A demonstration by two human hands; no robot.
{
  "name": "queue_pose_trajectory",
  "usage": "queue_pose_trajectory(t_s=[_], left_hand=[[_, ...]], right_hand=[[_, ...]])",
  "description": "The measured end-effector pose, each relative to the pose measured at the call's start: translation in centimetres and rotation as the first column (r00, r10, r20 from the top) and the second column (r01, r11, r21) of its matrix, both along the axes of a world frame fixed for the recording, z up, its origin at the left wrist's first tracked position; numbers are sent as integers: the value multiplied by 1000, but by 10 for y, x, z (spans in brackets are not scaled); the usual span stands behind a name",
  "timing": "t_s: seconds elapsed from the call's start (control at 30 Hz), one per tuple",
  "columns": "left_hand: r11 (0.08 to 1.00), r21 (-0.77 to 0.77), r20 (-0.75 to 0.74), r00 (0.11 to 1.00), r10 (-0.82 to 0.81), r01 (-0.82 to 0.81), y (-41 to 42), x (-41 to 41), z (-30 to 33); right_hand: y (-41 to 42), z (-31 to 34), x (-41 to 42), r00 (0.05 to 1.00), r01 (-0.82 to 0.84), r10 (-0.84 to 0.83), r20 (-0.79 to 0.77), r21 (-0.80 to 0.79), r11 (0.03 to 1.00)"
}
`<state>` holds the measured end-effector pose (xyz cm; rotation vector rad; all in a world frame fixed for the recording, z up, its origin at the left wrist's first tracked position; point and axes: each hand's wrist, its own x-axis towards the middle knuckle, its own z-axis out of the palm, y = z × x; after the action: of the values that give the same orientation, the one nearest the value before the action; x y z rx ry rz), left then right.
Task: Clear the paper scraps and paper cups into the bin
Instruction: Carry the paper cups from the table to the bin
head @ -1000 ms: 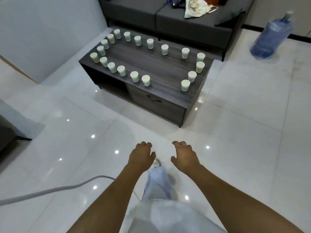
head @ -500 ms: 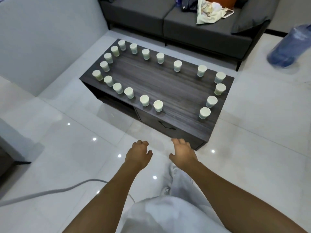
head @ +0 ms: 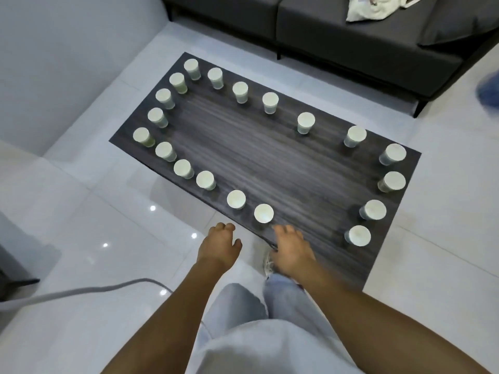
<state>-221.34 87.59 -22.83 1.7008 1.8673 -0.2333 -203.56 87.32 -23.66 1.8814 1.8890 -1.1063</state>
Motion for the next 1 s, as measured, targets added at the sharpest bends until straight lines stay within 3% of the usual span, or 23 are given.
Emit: queue_pose_trajectory(t_s=[0.13,0.53,1.0], left_hand=[[999,-39,2,1000,9,-9,44,-8,-27],[998,-31,1,999,-47,47,141,-24,-162],[978,-30,-16,978,-208,207,137,-19,-234]], right_hand=[[42,-25,-7,998,-52,53,19,-50,997],[107,-152,-39,998,58,-57,31,-42,997],[103,-212,-50,998,56,-55,28,-59,997]])
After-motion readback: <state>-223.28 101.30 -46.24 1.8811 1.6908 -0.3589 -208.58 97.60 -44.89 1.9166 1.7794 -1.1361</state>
